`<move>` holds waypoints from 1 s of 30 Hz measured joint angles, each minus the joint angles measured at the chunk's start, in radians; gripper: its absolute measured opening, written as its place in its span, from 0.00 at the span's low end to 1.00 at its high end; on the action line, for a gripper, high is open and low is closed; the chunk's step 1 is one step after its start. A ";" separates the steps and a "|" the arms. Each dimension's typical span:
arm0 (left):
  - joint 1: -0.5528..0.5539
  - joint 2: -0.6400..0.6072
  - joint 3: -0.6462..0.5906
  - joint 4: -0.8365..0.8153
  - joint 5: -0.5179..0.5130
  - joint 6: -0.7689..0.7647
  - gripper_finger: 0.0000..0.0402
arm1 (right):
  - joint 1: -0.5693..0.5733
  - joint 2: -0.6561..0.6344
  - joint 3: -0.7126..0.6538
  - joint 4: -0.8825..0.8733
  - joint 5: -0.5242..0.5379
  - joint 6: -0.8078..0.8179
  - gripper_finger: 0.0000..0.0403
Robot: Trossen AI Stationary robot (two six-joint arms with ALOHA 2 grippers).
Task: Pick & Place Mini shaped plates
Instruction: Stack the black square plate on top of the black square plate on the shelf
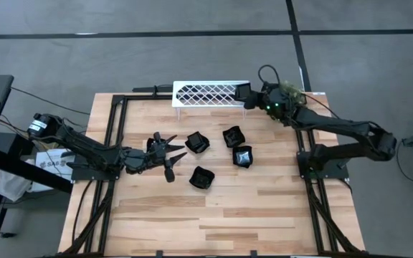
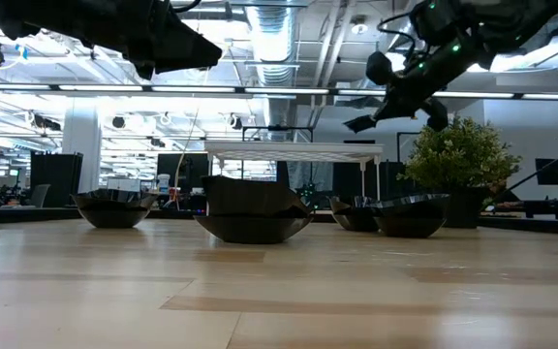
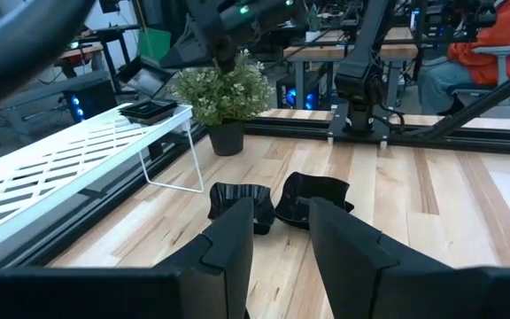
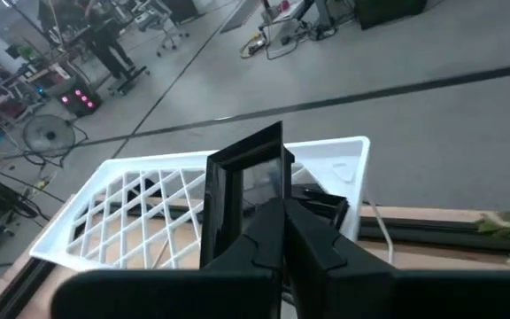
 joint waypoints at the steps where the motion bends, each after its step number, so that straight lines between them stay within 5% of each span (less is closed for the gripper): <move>1: 0.000 0.000 0.000 0.000 0.000 0.000 0.29 | 0.000 0.013 0.000 0.014 0.000 0.006 0.00; 30: 0.000 0.000 0.000 0.000 0.000 0.003 0.29 | 0.079 0.055 0.000 -0.001 0.127 0.076 0.00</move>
